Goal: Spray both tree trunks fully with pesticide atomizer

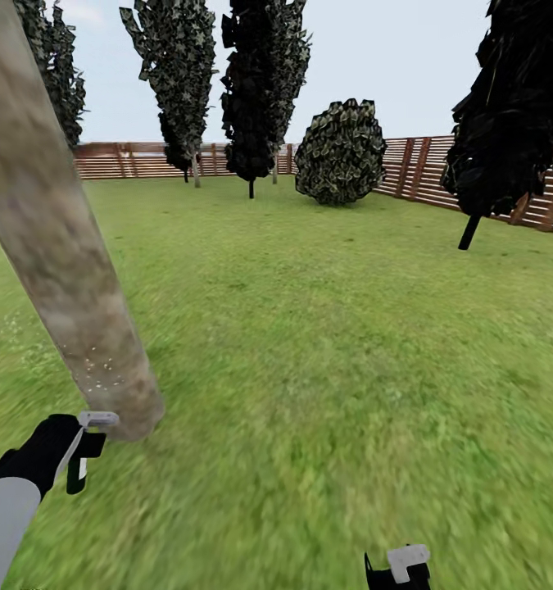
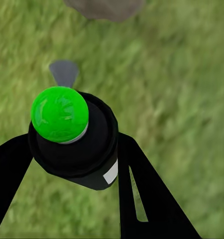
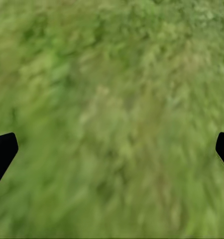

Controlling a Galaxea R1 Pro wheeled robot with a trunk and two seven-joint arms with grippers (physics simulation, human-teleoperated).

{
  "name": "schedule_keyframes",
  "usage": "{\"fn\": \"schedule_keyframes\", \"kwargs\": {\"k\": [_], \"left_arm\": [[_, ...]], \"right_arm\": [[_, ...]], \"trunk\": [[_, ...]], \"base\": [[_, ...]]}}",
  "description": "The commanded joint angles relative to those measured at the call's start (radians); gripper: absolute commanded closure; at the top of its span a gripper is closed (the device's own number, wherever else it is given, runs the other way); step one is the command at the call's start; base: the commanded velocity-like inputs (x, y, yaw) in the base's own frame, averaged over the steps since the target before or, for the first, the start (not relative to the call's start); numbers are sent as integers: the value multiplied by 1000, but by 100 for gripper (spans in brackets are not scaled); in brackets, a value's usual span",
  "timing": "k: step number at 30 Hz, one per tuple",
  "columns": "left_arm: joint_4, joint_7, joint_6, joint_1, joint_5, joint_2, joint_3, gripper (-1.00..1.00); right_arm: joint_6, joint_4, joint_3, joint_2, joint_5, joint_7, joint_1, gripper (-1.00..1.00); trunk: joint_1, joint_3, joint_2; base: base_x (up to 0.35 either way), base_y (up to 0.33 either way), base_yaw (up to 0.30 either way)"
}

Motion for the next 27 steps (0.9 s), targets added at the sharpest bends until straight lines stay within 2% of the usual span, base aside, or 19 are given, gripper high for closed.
{"fn": "schedule_keyframes", "kwargs": {"k": [1, 6, 16, 18, 21, 22, 24, 27], "left_arm": [[-1, -9, 4, -1, -12, -2, 5, 100], [-4, -10, 4, -1, -11, -7, 6, 100], [10, -9, 4, 1, -11, -21, 7, 100], [10, -9, -28, 27, -11, -21, 8, 100], [9, -3, -62, 35, -10, -22, 8, 100], [10, 1, -66, 36, -9, -22, 23, 100], [9, 3, -74, 36, -10, -23, 84, 100], [10, 3, -79, 36, -10, -25, 123, 100]], "right_arm": [[-2, 1, -5, 0, 11, -7, -1, -100], [-2, 1, -5, -1, 11, -7, -1, -100], [-3, 0, -4, -11, 10, -7, -1, -100], [-4, 0, -5, -11, 9, -8, -1, -100], [-4, 0, -5, -11, 9, -8, -1, -100], [-4, 0, -5, -11, 9, -8, -1, -100], [-4, 0, -5, -12, 9, -8, -1, -100], [-4, 0, -5, -12, 9, -8, -1, -100]], "trunk": [[0, -1, 0], [0, -1, 0], [0, -1, 0], [0, -1, 0], [0, -1, 0], [0, -1, 0], [0, -1, 0], [0, -1, 0]], "base": [[239, -189, 268], [240, -188, 198], [188, -222, 6], [170, -235, 0], [174, -236, 93], [193, -232, 239], [200, -230, 259], [221, -221, 268]]}}
